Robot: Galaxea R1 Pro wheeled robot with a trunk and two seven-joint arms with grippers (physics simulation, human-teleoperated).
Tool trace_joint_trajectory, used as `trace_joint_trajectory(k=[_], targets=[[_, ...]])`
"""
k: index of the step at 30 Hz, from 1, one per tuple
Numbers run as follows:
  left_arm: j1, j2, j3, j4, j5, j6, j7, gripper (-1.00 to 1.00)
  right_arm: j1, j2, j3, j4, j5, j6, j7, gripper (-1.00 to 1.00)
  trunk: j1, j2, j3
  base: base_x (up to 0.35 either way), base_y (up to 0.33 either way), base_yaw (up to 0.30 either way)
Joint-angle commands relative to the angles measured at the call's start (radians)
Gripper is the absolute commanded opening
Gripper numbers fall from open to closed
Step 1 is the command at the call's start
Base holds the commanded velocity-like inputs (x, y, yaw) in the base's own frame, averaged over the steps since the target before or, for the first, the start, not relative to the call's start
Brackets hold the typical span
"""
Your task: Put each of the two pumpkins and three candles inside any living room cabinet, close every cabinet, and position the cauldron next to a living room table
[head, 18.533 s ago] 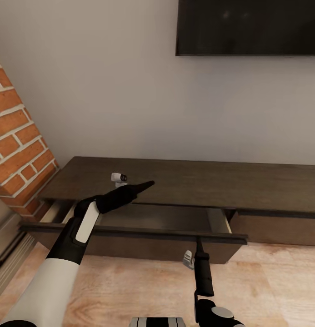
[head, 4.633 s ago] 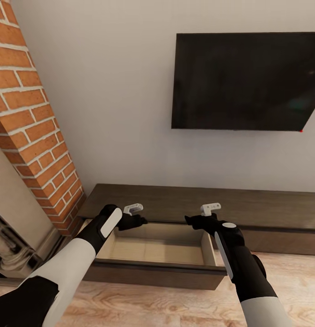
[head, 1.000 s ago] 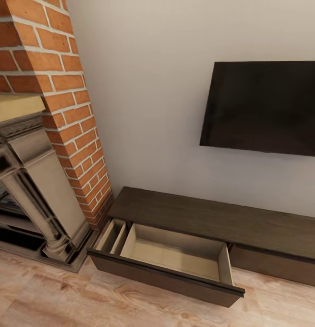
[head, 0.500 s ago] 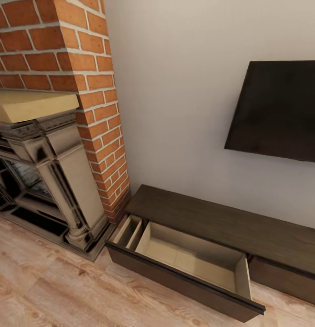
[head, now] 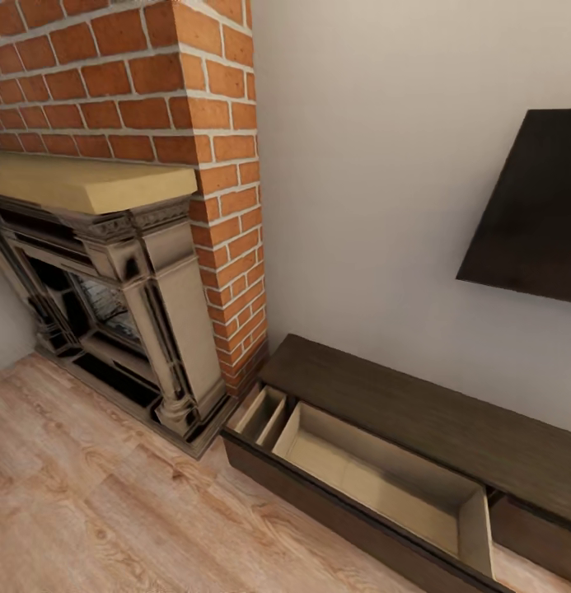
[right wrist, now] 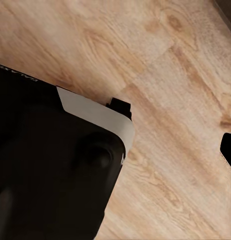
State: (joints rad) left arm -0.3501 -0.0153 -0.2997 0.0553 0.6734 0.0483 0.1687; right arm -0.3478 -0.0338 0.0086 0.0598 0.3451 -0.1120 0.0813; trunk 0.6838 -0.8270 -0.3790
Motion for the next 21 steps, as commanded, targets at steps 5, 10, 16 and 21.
trace_joint_trajectory(k=[5,10,16,21], targets=[[0.0,0.0,0.0,0.0,0.0,0.0,0.0,1.0,0.0,0.0,0.0,0.0,0.0,0.0,0.0,1.0,0.0,0.0,0.0,0.0,0.0,0.29],[0.0,0.0,0.0,0.0,0.0,0.001,0.0,1.0,0.001,0.0,0.0,0.0,0.0,0.0,0.0,1.0,0.0,0.0,0.0,0.0,0.0,0.29],[0.0,0.0,0.001,0.0,0.0,0.001,0.0,1.0,0.001,0.0,0.0,0.0,0.0,0.0,0.0,1.0,0.0,0.0,0.0,0.0,0.0,0.29],[0.0,0.0,0.001,0.0,0.0,0.001,0.0,1.0,0.001,0.0,0.0,0.0,0.0,0.0,0.0,1.0,0.0,0.0,0.0,0.0,0.0,0.29]])
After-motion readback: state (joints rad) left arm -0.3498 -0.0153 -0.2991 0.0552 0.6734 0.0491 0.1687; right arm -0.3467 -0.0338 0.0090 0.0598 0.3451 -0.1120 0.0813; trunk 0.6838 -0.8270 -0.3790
